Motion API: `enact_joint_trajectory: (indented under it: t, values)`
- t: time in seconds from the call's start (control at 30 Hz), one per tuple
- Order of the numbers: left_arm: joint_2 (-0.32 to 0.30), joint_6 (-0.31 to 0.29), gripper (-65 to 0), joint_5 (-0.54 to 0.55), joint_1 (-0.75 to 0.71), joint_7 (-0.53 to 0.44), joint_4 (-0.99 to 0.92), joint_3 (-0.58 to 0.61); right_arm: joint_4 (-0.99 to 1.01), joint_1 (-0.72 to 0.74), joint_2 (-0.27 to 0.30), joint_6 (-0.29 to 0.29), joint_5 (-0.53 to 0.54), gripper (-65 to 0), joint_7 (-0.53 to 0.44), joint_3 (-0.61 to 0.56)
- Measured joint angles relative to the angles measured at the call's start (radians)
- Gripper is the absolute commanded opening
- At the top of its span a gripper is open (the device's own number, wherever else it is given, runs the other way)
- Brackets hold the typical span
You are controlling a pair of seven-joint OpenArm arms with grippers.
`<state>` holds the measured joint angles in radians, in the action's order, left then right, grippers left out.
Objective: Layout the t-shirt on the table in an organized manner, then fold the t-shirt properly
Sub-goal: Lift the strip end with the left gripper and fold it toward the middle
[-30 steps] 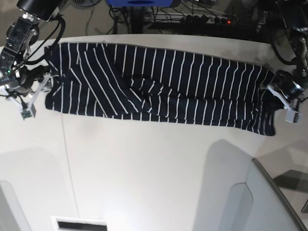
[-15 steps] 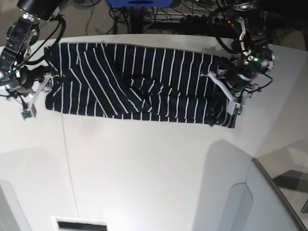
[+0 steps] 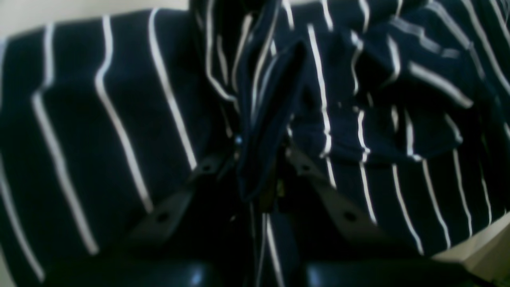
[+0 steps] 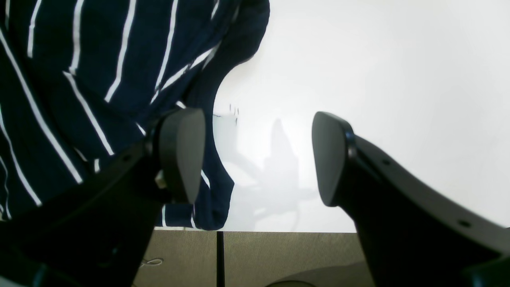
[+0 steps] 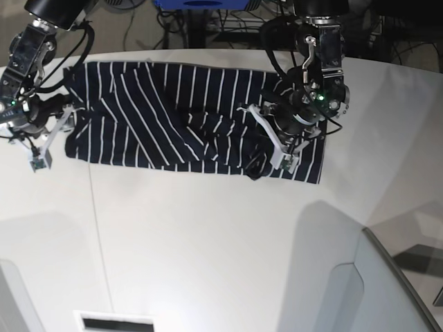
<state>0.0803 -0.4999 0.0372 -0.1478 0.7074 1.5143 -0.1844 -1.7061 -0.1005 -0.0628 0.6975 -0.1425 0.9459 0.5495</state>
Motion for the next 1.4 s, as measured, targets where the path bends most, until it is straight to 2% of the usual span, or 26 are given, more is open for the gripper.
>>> enact_joint_trajectory:
  t: [0.1,0.47,0.67,1.27,1.3,1.4]
  values:
    - [0.000,0.000,-65.0,0.001,0.010,0.000,-0.005,0.031,0.000,0.002,0.002,0.000,0.000,-26.0,0.000,0.000]
    - [0.013,0.000,-65.0,0.005,0.051,-0.003,-0.071,0.033,0.000,0.005,0.002,0.000,0.000,-26.0,0.000,0.000]
    - [0.011,0.000,-65.0,0.002,0.048,-0.001,-0.084,0.094,0.000,0.006,0.002,0.000,0.000,-26.0,0.000,0.000]
    - [0.013,0.000,-65.0,0.008,0.048,-0.001,-0.081,0.094,0.000,0.006,0.002,0.000,0.000,-26.0,0.000,0.000]
    - [0.013,0.000,-64.7,0.007,0.048,-0.001,-0.081,0.094,0.000,0.006,0.002,0.000,0.000,-26.0,0.000,0.000]
    - [0.013,-0.001,-57.6,0.008,0.048,-0.001,-0.081,0.094,0.000,0.006,0.002,0.000,0.000,-26.0,0.000,0.000]
